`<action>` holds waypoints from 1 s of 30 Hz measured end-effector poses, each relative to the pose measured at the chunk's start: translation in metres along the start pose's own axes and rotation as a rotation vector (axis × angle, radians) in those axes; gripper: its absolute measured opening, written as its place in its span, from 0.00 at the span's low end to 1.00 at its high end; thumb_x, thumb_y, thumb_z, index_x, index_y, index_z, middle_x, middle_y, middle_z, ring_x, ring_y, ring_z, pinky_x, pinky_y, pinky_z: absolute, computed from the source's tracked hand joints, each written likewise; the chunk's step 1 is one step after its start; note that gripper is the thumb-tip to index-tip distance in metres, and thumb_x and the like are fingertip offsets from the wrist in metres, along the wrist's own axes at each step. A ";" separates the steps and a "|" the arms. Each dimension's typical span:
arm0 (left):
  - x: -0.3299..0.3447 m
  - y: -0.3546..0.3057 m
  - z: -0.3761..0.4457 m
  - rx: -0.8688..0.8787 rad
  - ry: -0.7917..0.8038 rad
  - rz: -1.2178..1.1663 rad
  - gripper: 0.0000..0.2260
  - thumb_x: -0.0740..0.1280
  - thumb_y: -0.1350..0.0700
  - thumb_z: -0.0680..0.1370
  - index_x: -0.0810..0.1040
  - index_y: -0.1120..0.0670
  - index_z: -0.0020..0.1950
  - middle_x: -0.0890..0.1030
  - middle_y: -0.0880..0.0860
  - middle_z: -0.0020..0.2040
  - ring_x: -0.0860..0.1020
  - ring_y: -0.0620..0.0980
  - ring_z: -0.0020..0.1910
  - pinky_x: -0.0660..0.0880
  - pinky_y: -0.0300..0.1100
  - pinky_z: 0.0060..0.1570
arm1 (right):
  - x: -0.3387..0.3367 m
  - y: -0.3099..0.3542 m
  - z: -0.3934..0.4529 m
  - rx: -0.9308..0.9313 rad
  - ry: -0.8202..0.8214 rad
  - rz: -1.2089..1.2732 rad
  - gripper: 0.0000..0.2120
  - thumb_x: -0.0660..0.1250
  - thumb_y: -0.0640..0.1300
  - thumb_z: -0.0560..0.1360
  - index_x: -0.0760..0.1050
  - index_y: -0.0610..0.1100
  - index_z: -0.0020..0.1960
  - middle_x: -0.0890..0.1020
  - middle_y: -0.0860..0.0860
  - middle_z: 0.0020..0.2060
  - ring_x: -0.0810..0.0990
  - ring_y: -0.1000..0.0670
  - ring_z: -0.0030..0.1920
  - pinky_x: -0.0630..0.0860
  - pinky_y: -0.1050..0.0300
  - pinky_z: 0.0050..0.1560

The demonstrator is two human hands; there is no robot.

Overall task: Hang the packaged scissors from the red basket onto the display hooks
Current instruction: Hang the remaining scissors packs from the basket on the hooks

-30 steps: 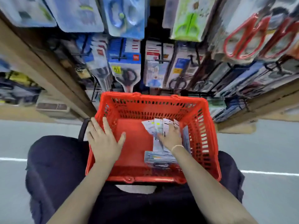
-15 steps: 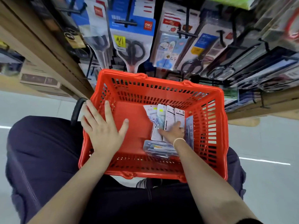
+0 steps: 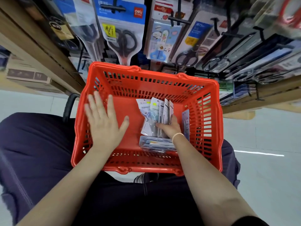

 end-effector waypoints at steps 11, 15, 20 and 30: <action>0.119 -0.039 0.007 -0.450 0.885 -0.557 0.47 0.75 0.42 0.76 0.50 0.57 0.83 0.61 0.59 0.81 0.65 0.60 0.78 0.66 0.50 0.72 | 0.014 -0.008 0.009 -0.029 0.163 0.224 0.46 0.80 0.46 0.69 0.59 0.46 0.79 0.72 0.48 0.73 0.73 0.46 0.70 0.68 0.46 0.72; 0.137 -0.026 0.010 -0.629 0.824 -0.740 0.41 0.77 0.45 0.74 0.61 0.53 0.81 0.72 0.54 0.75 0.73 0.55 0.71 0.70 0.46 0.67 | 0.016 -0.007 0.011 -0.064 0.147 0.256 0.41 0.80 0.45 0.70 0.61 0.42 0.75 0.75 0.49 0.65 0.74 0.51 0.60 0.69 0.59 0.60; 0.146 -0.017 0.000 -0.613 0.903 -0.805 0.30 0.75 0.47 0.76 0.72 0.55 0.75 0.78 0.55 0.70 0.78 0.53 0.65 0.76 0.46 0.63 | 0.030 0.002 0.011 -0.071 0.180 0.238 0.36 0.82 0.48 0.68 0.66 0.44 0.68 0.78 0.50 0.62 0.77 0.50 0.59 0.71 0.58 0.59; 0.127 -0.010 0.005 -0.650 0.949 -0.877 0.26 0.75 0.57 0.77 0.72 0.57 0.74 0.77 0.55 0.67 0.77 0.50 0.59 0.73 0.33 0.44 | 0.034 0.007 0.005 -0.021 0.228 0.269 0.23 0.73 0.41 0.74 0.73 0.42 0.67 0.82 0.48 0.57 0.80 0.47 0.57 0.76 0.59 0.43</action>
Point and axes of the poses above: each hand's wrist, its own z-axis towards the middle knuckle, its own x-axis out of the palm, y = z × x, the point moved 5 cm from there along z, towards the middle knuckle
